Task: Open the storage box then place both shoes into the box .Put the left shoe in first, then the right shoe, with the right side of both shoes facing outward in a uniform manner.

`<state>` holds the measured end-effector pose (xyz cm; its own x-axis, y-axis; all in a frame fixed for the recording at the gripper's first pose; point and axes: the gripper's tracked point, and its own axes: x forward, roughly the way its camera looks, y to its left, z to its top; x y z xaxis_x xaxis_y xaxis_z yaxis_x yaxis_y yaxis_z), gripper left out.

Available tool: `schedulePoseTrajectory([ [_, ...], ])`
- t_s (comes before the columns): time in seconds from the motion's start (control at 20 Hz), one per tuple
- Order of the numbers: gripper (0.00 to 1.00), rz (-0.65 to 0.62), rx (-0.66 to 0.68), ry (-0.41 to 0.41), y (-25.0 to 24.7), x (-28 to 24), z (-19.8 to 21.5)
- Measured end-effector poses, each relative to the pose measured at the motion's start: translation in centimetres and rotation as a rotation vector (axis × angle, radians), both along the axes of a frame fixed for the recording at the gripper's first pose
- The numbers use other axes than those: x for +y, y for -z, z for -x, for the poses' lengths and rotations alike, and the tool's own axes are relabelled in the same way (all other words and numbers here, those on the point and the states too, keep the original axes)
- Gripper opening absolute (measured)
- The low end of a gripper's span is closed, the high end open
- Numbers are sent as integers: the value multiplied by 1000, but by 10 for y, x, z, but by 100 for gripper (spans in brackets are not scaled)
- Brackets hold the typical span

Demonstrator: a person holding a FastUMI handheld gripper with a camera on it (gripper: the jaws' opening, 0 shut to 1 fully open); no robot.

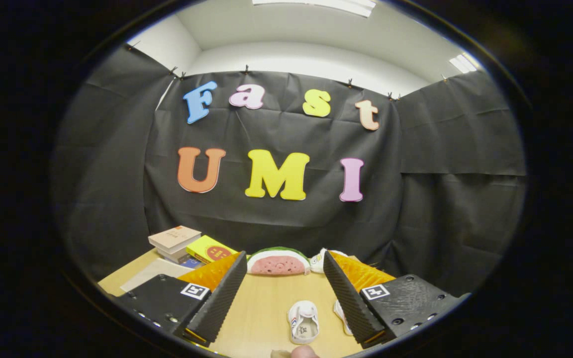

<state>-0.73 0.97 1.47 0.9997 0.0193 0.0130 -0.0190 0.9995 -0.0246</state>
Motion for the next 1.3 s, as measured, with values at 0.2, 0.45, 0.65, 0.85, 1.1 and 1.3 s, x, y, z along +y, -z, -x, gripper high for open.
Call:
schedulePoseTrajectory([
  [0.2,95,-17,17,-19,6,-4,-1],
  [0.45,95,-87,71,-75,30,7,-22],
  [0.65,95,-126,173,-229,70,53,-39],
  [0.85,96,-187,269,-393,111,105,-54],
  [1.1,95,-380,452,-511,157,151,-70],
  [1.3,95,-488,587,-560,190,172,-80],
])
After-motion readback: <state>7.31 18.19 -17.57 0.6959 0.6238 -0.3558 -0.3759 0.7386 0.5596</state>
